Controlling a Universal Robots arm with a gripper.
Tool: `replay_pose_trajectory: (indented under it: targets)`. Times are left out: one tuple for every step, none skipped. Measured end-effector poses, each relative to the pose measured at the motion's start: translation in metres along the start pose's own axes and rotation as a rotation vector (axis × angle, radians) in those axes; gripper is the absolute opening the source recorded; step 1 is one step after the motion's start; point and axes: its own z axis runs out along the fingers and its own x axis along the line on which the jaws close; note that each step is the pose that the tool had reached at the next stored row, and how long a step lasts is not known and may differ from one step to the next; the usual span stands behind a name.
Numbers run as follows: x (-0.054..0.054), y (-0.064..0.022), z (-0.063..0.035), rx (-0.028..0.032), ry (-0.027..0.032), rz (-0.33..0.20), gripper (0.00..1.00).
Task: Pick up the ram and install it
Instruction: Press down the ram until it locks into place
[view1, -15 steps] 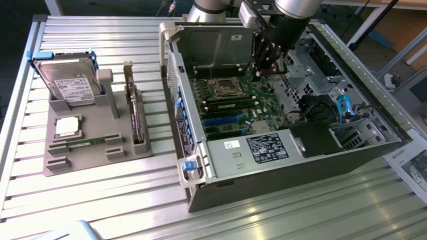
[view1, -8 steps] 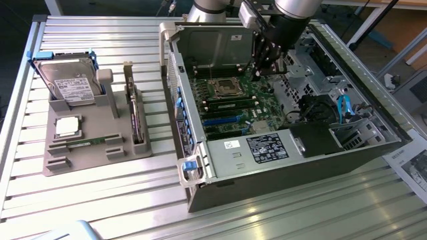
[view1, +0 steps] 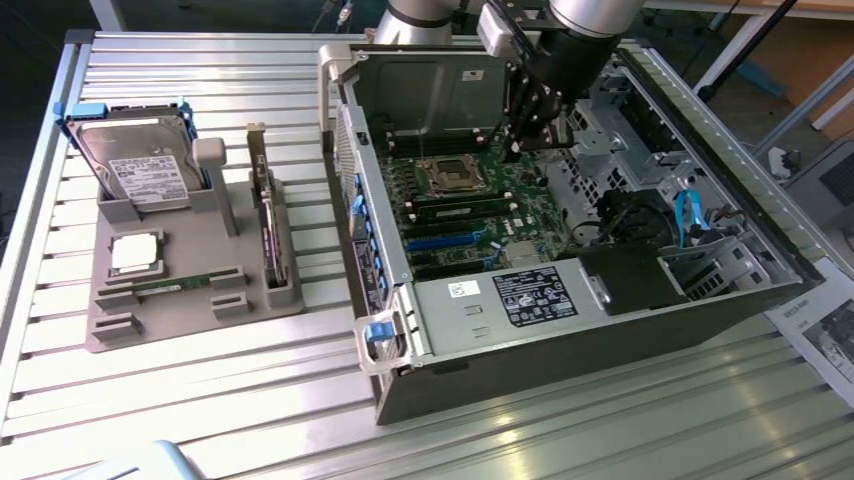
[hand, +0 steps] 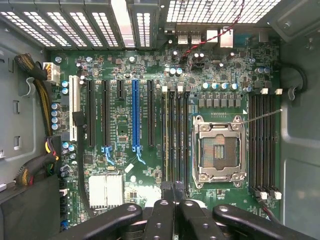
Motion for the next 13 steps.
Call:
replay_pose_trajectory:
  targets:
    - [0.000,0.0000,0.0000,0.0000,0.0001,0.000,0.10]
    - [0.000,-0.0007,0.0000,-0.0001,0.0001,0.000,0.10]
    - [0.000,-0.0017,0.0000,-0.0001,0.0001,0.000,0.10]
    - [0.000,-0.0029,0.0000,0.0000,0.0001,0.000,0.10]
    - [0.000,-0.0042,0.0000,0.0000,0.0001,0.000,0.10]
    - [0.000,-0.0059,0.0001,-0.0001,0.0002,0.000,0.10]
    - [0.000,-0.0078,0.0002,0.0000,0.0002,0.000,0.10]
    - [0.000,-0.0103,0.0003,0.0000,0.0001,0.000,0.10]
    - [0.000,-0.0124,0.0003,0.0000,0.0001,0.001,0.10]
    - [0.000,-0.0162,0.0004,0.0000,0.0000,0.001,0.10]
    - [0.000,-0.0188,0.0004,0.0001,-0.0002,0.001,0.10]
    - [0.000,-0.0218,0.0004,0.0001,-0.0001,0.002,0.10]
    - [0.000,-0.0253,0.0004,0.0001,-0.0002,0.002,0.10]
